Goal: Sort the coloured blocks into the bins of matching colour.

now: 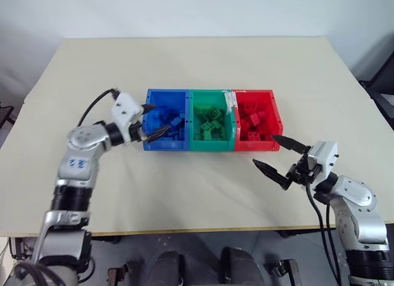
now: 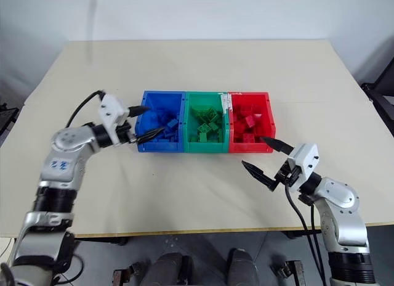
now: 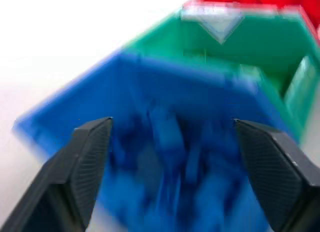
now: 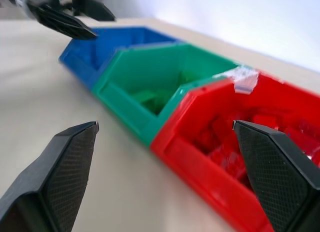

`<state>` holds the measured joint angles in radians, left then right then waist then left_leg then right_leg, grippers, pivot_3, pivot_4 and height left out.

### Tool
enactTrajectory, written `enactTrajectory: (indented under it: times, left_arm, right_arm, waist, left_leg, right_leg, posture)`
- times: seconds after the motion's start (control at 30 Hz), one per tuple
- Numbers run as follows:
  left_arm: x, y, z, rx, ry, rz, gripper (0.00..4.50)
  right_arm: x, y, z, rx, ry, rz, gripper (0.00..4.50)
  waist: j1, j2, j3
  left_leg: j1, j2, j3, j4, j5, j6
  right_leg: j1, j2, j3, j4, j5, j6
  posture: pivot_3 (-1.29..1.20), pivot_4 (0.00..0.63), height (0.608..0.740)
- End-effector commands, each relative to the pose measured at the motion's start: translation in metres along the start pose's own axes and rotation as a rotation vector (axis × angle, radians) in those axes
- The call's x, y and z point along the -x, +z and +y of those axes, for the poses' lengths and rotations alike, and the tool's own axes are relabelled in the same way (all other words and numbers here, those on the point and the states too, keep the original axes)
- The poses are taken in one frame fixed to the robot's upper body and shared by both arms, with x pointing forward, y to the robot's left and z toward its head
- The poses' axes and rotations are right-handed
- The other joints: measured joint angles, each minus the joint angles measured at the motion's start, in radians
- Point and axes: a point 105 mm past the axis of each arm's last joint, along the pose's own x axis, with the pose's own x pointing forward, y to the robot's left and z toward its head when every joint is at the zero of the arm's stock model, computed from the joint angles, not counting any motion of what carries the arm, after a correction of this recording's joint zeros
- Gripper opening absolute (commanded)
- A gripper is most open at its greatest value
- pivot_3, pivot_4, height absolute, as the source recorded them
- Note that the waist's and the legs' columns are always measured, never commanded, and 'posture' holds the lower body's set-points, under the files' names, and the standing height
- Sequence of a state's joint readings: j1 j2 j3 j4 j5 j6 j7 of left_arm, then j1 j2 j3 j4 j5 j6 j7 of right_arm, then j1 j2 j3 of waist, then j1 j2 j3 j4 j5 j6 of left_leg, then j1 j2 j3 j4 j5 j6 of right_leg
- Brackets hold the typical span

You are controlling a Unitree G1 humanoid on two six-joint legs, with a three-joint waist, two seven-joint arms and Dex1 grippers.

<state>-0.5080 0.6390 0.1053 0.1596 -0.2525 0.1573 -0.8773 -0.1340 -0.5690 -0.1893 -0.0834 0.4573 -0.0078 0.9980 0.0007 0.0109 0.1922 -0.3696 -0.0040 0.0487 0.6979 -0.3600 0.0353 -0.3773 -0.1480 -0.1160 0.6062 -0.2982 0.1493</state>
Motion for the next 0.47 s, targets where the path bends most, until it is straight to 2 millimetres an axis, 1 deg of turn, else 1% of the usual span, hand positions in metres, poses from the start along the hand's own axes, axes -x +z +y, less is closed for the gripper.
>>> enactTrajectory:
  times: [0.03, 0.07, 0.1, 0.13, 0.17, 0.27, 0.3, 0.37, 0.47]
  left_arm:
    - [0.037, 0.012, -0.003, -0.110, -0.024, -0.050, 3.97]
    - [0.053, 0.006, -0.009, -0.095, -0.055, -0.037, 3.97]
    - [0.067, 0.004, -0.016, -0.115, -0.079, -0.036, 3.97]
    - [0.077, 0.003, -0.017, -0.137, -0.065, -0.029, 3.97]
    - [0.081, 0.003, -0.018, -0.152, -0.052, -0.026, 3.97]
    - [0.099, -0.010, -0.025, -0.146, -0.030, 0.069, 3.97]
    - [0.103, -0.011, -0.027, -0.143, -0.015, 0.072, 3.97]
    - [0.107, -0.011, -0.027, -0.127, 0.040, 0.068, 3.97]
    - [0.108, -0.014, -0.029, -0.111, 0.074, 0.066, 3.97]
  right_arm:
    - [0.002, 0.001, 0.001, 0.042, 0.097, 0.013, 4.50]
    - [0.003, -0.002, 0.001, 0.044, 0.132, 0.030, 4.50]
    - [0.004, -0.003, 0.000, 0.045, 0.163, 0.042, 4.50]
    - [0.006, -0.005, -0.001, 0.049, 0.189, 0.053, 4.50]
    - [0.007, -0.006, -0.002, 0.052, 0.202, 0.056, 4.50]
    - [0.012, -0.011, -0.009, 0.063, 0.246, 0.090, 4.50]
    - [0.013, -0.014, -0.009, 0.072, 0.267, 0.104, 4.50]
    - [0.016, -0.018, -0.008, 0.074, 0.297, 0.122, 4.50]
    - [0.017, -0.019, -0.011, 0.070, 0.294, 0.121, 4.50]
  waist:
    - [-0.001, 0.000, 0.000]
    - [-0.002, 0.000, 0.000]
    - [-0.004, 0.000, 0.000]
    - [-0.004, 0.000, 0.000]
    - [-0.002, 0.000, 0.000]
    - [0.008, 0.000, 0.000]
    - [0.009, 0.000, 0.000]
    - [0.012, 0.000, 0.000]
    - [0.014, 0.000, 0.000]
  left_leg:
    - [0.000, 0.000, 0.000, 0.000, 0.000, 0.000]
    - [0.000, 0.000, 0.000, 0.000, 0.000, 0.000]
    - [0.000, 0.000, 0.000, 0.000, 0.000, 0.000]
    - [0.000, 0.000, 0.000, 0.000, 0.000, 0.000]
    - [0.000, 0.000, 0.000, 0.000, 0.000, 0.000]
    - [0.000, 0.000, -0.002, 0.001, 0.000, 0.000]
    - [0.000, 0.000, -0.002, 0.002, 0.000, 0.000]
    - [0.000, -0.001, -0.002, 0.001, 0.000, 0.000]
    - [0.000, 0.000, -0.003, 0.001, -0.001, 0.000]
  right_leg:
    - [0.000, 0.000, 0.000, -0.001, 0.000, 0.000]
    - [0.000, 0.000, 0.000, -0.001, 0.000, 0.000]
    - [0.000, -0.001, 0.000, -0.001, 0.000, 0.000]
    - [0.000, -0.001, 0.000, -0.001, 0.000, 0.000]
    - [0.000, -0.001, 0.001, -0.001, 0.000, 0.000]
    - [0.002, -0.002, -0.001, -0.001, 0.000, 0.000]
    - [0.002, -0.002, 0.000, -0.001, 0.000, 0.000]
    - [0.002, -0.002, 0.000, -0.001, 0.000, 0.000]
    - [0.002, -0.002, 0.000, -0.001, 0.000, 0.000]
  posture:
    - [0.00, 0.150, 0.740]
    - [0.00, 0.150, 0.740]
    - [0.00, 0.150, 0.740]
    - [0.00, 0.150, 0.740]
    - [0.00, 0.150, 0.740]
    - [0.00, 0.150, 0.740]
    - [0.00, 0.150, 0.740]
    - [0.00, 0.150, 0.740]
    - [0.00, 0.150, 0.740]
